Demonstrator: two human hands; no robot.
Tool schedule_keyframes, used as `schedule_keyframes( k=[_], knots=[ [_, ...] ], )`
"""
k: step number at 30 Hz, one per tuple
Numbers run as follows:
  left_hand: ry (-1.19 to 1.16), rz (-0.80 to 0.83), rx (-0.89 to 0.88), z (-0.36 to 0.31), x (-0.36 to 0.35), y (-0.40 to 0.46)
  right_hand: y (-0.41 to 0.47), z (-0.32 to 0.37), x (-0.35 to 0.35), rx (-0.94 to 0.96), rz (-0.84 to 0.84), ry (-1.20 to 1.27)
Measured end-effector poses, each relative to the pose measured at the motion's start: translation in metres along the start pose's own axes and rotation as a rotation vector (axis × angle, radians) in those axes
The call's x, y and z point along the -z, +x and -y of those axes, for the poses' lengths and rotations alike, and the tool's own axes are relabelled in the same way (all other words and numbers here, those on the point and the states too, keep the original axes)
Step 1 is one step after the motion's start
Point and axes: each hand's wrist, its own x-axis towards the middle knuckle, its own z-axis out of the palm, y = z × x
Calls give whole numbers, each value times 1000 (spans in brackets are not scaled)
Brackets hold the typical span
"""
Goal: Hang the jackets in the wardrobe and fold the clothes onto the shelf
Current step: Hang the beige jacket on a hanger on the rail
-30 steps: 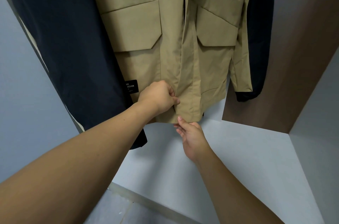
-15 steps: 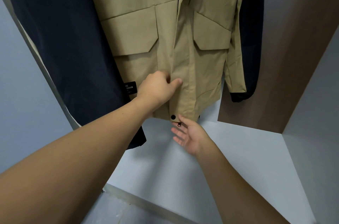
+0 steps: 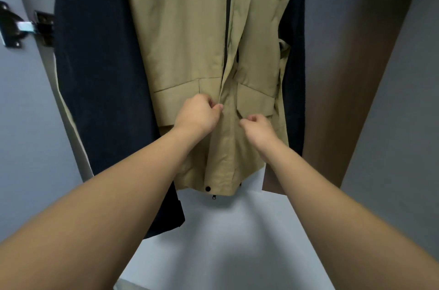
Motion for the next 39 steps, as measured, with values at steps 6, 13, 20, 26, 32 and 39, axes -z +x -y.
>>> schedule_keyframes(
  k=[6,13,20,26,32,39],
  knots=[
    [74,34,-31,-23,30,24,3,86,21,116,-71,-86],
    [78,317,106,-97,116,52,-11,207,107,91,-27,-334],
    [101,437,-33,-223,235,42,-103,331,197,-108,62,-448],
    [263,523,-349,-314,341,23,-197,446,250,-255,-16,-443],
    [242,659,-494,-361,389,-15,-274,505,290,-329,-165,-442],
    [170,729,-675,-383,389,-105,-388,494,316,-448,-253,-472]
  ],
)
